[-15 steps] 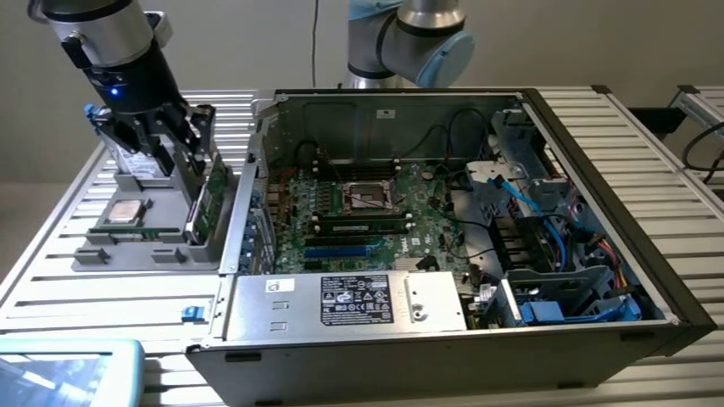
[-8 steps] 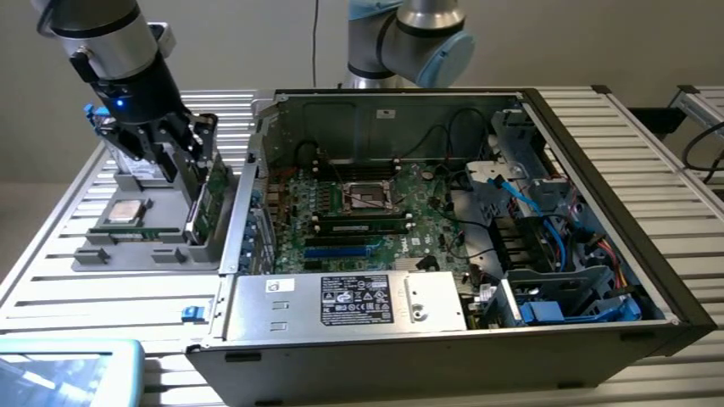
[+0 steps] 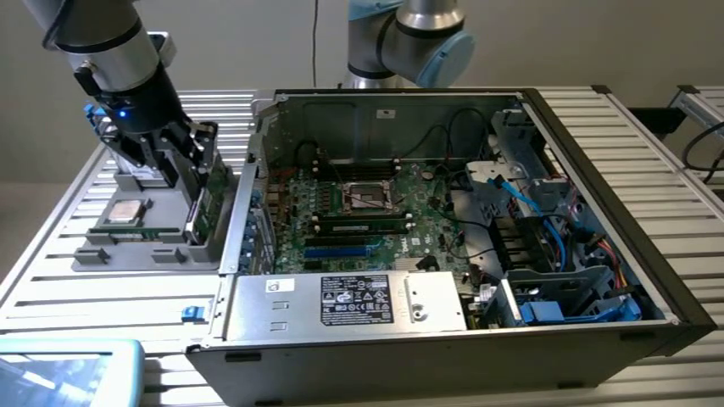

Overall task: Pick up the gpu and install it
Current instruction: 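Pick up the gpu and move the gpu toward the slot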

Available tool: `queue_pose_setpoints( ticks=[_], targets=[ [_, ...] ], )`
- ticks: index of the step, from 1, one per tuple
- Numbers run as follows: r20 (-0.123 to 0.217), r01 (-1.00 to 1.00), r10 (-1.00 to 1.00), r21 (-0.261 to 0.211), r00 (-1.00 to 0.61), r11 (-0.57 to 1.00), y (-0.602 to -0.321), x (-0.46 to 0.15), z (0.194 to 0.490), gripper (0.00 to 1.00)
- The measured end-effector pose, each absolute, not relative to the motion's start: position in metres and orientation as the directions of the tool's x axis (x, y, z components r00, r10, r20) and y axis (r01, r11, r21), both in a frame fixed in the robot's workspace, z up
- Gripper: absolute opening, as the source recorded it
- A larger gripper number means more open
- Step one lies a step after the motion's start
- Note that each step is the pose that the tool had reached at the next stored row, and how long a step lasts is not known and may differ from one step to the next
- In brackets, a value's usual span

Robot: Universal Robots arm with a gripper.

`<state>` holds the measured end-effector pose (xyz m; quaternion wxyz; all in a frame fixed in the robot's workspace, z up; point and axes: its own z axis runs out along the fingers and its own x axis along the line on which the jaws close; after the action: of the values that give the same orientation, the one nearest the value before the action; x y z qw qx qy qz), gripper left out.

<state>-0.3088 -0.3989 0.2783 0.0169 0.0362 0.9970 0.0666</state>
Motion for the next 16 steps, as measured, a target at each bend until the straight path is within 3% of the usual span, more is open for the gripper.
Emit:
queue_pose_setpoints(
  ticks=[16],
  targets=[
    [-0.026,0.071,0.077,0.174,-0.997,0.982,-0.399,-0.309,0.252,0.49]
  ],
)
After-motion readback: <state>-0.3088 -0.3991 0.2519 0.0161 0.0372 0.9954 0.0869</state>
